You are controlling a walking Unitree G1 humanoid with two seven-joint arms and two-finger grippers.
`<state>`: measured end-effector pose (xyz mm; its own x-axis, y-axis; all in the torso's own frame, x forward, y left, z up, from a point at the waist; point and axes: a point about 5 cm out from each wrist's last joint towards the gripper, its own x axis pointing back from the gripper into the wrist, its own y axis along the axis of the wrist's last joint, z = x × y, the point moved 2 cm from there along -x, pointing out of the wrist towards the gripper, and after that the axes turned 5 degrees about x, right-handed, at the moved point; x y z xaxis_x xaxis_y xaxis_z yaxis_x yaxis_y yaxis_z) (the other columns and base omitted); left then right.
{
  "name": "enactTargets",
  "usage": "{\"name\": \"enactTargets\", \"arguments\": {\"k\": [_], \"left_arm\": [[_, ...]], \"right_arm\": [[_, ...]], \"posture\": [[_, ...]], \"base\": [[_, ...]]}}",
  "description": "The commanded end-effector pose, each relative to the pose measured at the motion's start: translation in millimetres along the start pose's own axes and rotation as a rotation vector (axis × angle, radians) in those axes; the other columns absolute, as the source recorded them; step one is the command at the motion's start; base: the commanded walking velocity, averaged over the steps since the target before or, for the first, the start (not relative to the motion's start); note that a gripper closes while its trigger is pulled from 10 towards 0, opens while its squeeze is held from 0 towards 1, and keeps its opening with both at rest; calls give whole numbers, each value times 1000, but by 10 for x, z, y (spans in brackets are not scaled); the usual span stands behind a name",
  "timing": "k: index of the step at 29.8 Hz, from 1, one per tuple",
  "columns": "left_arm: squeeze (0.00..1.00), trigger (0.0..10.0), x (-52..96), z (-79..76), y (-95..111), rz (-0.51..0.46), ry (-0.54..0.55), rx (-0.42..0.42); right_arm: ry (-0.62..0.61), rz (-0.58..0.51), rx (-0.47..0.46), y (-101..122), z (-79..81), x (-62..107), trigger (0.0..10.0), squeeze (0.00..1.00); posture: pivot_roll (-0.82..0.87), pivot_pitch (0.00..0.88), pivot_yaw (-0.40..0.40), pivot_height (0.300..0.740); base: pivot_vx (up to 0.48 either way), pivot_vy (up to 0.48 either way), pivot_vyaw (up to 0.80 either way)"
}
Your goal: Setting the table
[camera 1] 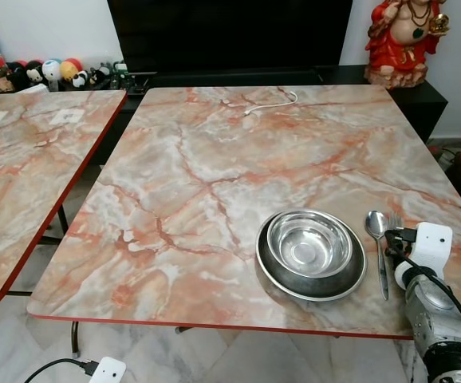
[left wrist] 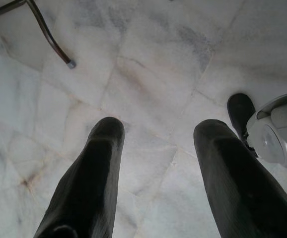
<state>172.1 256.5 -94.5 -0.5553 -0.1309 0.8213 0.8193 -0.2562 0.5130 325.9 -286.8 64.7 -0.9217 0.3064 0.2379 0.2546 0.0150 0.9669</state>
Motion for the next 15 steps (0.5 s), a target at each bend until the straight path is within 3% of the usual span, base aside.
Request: {"name": "enactTargets", "arguments": {"k": [1, 6, 8, 10, 15], "left_arm": [[0, 10000, 8, 30, -18, 3, 2, -4], [0, 10000, 7, 27, -17, 2, 1, -4], [0, 10000, 8, 26, -18, 2, 0, -3], [0, 10000, 8, 28, -20, 2, 2, 0], [0, 10000, 11, 32, -26, 0, 7, 7]], "right_arm": [[1, -60, -28, 106, 6, 0, 10000, 0], [-13, -114, -39, 207, -8, 4, 10000, 0], [-27, -175, -52, 300, -21, 14, 10000, 0], [-57, -336, -89, 539, -53, 75, 10000, 0], [-31, -455, -73, 682, 2, 212, 10000, 0]], "posture": [[31, 7, 59, 740], [31, 6, 59, 740], [31, 6, 59, 740], [31, 6, 59, 740], [29, 6, 54, 740]], "base": [[0, 0, 0], [0, 0, 0], [0, 0, 0], [0, 0, 0], [0, 0, 0]]}}
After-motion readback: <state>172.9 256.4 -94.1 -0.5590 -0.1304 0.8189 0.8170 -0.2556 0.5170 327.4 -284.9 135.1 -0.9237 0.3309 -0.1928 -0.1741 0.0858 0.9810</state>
